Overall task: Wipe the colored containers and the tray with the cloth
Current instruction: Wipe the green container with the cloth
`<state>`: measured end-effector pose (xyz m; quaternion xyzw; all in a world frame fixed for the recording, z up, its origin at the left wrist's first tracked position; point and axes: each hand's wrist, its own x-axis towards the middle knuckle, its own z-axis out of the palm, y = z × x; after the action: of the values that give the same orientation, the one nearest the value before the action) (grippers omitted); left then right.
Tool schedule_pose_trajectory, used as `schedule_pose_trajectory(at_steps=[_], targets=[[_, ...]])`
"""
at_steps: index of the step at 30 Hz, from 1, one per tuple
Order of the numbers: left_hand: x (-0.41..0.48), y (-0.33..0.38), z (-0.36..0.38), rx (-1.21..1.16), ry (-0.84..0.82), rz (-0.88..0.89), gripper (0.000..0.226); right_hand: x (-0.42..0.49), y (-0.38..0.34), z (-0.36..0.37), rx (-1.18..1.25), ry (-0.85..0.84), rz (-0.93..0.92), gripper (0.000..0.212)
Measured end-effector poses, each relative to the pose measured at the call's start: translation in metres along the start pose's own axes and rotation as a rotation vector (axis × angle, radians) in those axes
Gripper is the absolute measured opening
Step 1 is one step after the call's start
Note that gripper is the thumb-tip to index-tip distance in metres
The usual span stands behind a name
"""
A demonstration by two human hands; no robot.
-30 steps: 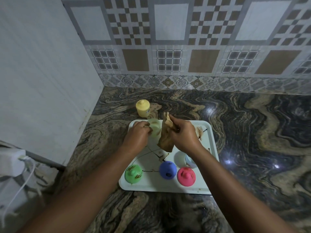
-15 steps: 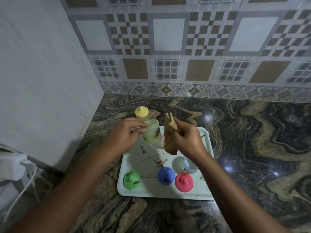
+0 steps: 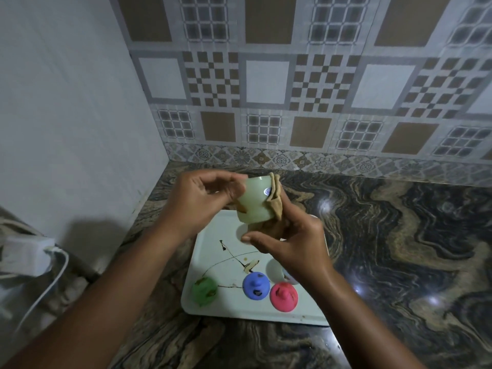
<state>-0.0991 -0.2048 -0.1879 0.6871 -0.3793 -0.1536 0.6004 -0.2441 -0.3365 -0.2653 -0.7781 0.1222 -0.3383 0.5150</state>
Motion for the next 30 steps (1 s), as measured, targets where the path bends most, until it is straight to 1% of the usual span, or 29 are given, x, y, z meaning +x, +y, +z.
schedule_pose_trajectory(at_steps=[2,4,6,7,8,10,12,14,16,17,19,20,22,24,26,28,30], targets=[[-0.003,0.007,0.005,-0.013,0.026,0.007,0.023,-0.004,-0.002,0.002,-0.059,0.095,-0.072,0.088],[-0.007,0.012,0.011,0.042,0.043,0.031,0.018,-0.006,-0.007,0.004,-0.168,0.200,-0.193,0.081],[-0.011,0.017,0.016,0.176,0.029,0.067,0.022,-0.011,-0.008,0.004,-0.242,0.233,-0.308,0.079],[-0.013,0.020,0.018,0.205,0.021,0.073,0.024,-0.012,-0.009,0.003,-0.244,0.237,-0.330,0.078],[-0.014,0.023,0.017,0.201,0.014,0.068,0.026,-0.014,-0.011,0.002,-0.220,0.247,-0.317,0.079],[-0.017,0.030,0.014,0.143,-0.028,0.045,0.029,-0.018,-0.014,0.000,-0.096,0.261,-0.231,0.079],[-0.016,0.033,0.010,0.105,-0.071,0.034,0.031,-0.020,-0.014,-0.003,0.035,0.233,-0.172,0.077],[-0.014,0.034,0.008,0.079,-0.071,0.018,0.024,-0.020,-0.019,-0.004,0.065,0.219,-0.189,0.078],[-0.014,0.036,0.012,0.075,-0.051,0.007,0.008,-0.020,-0.028,-0.003,-0.071,0.233,-0.268,0.077],[-0.015,0.036,0.015,0.127,-0.039,0.046,0.001,-0.020,-0.031,-0.002,-0.163,0.245,-0.317,0.076],[-0.021,0.039,0.023,0.261,-0.016,0.152,0.001,-0.022,-0.027,-0.002,-0.248,0.242,-0.406,0.075],[-0.024,0.042,0.026,0.275,-0.005,0.181,0.003,-0.023,-0.026,-0.003,-0.256,0.246,-0.427,0.074],[-0.028,0.045,0.028,0.201,-0.005,0.160,0.018,-0.024,-0.029,-0.006,-0.224,0.283,-0.391,0.073],[-0.028,0.046,0.027,0.086,-0.029,0.082,0.028,-0.026,-0.036,-0.009,-0.124,0.312,-0.297,0.075],[-0.025,0.045,0.025,0.031,-0.037,0.029,0.022,-0.026,-0.038,-0.011,-0.081,0.307,-0.265,0.076],[-0.024,0.045,0.025,0.036,-0.006,0.011,0.009,-0.028,-0.038,-0.010,-0.154,0.305,-0.306,0.075],[-0.024,0.046,0.028,0.158,0.010,0.053,0.007,-0.027,-0.035,-0.012,-0.280,0.288,-0.402,0.072]])
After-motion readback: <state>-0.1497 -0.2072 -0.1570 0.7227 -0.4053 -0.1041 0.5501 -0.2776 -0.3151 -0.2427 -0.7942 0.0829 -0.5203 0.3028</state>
